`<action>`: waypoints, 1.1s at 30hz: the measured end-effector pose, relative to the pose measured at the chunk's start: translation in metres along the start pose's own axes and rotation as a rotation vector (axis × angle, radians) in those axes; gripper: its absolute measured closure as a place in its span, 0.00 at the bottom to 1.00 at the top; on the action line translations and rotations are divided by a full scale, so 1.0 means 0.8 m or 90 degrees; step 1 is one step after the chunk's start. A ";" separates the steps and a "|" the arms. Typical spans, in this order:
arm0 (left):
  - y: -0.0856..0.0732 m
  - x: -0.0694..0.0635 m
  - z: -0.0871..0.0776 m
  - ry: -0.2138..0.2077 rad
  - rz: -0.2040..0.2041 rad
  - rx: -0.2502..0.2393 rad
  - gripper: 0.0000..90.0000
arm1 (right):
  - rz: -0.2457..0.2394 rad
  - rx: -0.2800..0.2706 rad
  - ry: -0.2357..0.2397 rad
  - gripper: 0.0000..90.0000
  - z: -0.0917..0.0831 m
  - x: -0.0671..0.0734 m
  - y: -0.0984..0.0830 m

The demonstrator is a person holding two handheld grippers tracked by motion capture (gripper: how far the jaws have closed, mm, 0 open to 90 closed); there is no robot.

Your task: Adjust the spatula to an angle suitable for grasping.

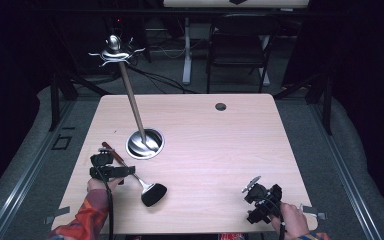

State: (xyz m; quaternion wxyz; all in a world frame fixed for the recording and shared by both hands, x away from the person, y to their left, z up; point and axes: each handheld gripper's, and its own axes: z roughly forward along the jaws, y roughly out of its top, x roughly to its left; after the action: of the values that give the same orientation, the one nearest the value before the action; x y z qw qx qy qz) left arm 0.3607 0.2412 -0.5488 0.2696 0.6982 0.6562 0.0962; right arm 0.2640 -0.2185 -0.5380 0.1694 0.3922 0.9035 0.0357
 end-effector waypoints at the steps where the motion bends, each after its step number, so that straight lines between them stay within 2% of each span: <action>1: 0.000 -0.004 0.004 0.003 0.005 0.002 0.02 | -0.003 0.000 0.005 0.17 0.001 0.000 0.001; 3: 0.000 -0.010 0.008 0.004 0.014 0.012 0.03 | -0.004 0.002 0.003 0.17 0.001 0.000 0.002; 4: 0.000 -0.011 0.010 0.004 0.017 0.015 0.09 | -0.008 0.002 0.003 0.17 0.002 0.000 0.003; 7: -0.002 -0.018 0.015 0.013 0.032 0.028 0.17 | -0.009 -0.001 0.007 0.17 0.002 0.002 0.006; 10: -0.003 -0.021 0.016 0.017 0.044 0.028 0.19 | -0.014 0.000 0.001 0.17 0.002 0.002 0.007; 15: -0.002 -0.015 0.017 0.021 0.051 0.034 0.25 | -0.012 -0.004 0.006 0.17 0.002 0.002 0.008; 17: 0.000 -0.014 0.017 0.015 0.057 0.030 0.32 | -0.013 -0.002 0.012 0.17 0.004 0.002 0.007; 18: 0.000 -0.014 0.017 0.016 0.060 0.033 0.35 | -0.015 0.002 0.009 0.17 0.003 0.002 0.006; 23: 0.001 -0.014 0.018 0.012 0.065 0.037 0.39 | -0.014 0.000 0.006 0.17 0.000 0.002 0.004; 26: 0.002 -0.011 0.017 0.014 0.071 0.030 0.47 | -0.012 -0.001 0.006 0.17 0.001 0.002 0.004; 30: 0.003 -0.006 0.016 0.014 0.070 0.025 0.50 | -0.011 -0.002 0.011 0.17 0.001 0.002 0.004; 33: 0.004 0.001 0.016 0.009 0.068 0.033 0.51 | -0.011 -0.002 0.014 0.17 0.002 0.003 0.004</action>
State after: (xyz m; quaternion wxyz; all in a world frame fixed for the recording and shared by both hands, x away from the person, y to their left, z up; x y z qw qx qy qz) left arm 0.3700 0.2388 -0.5578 0.2411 0.7381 0.6224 0.0984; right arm 0.2652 -0.2151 -0.5395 0.1604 0.3833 0.9087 0.0402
